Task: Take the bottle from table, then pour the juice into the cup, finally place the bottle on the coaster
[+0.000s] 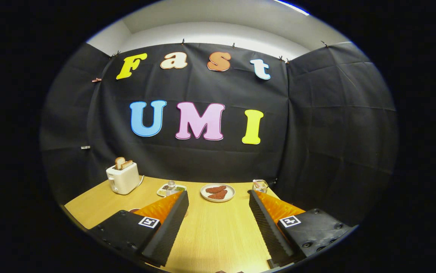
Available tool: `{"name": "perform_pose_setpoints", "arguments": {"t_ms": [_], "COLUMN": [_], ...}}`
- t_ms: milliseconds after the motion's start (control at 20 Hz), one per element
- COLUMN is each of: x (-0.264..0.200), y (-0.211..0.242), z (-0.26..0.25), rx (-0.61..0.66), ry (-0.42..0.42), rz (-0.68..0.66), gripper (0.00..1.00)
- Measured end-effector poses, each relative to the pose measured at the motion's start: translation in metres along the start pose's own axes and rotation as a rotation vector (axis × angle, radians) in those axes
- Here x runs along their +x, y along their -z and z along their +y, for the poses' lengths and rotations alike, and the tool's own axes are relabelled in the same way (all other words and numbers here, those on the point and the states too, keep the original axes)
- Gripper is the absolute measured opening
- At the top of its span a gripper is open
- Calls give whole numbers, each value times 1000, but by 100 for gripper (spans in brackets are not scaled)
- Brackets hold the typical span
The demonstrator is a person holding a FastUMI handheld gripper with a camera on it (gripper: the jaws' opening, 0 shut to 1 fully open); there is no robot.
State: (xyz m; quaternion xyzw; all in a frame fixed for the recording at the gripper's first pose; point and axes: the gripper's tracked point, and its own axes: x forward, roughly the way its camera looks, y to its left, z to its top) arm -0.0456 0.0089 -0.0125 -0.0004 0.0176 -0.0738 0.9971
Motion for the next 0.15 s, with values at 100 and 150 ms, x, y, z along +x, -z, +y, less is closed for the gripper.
{"name": "perform_pose_setpoints", "arguments": {"t_ms": [100, 150], "x": [-2, -3], "y": [-5, -5], "z": [1, 3], "rx": [9, 10], "ry": [9, 12], "rz": [-6, -9], "gripper": [99, 98]}}
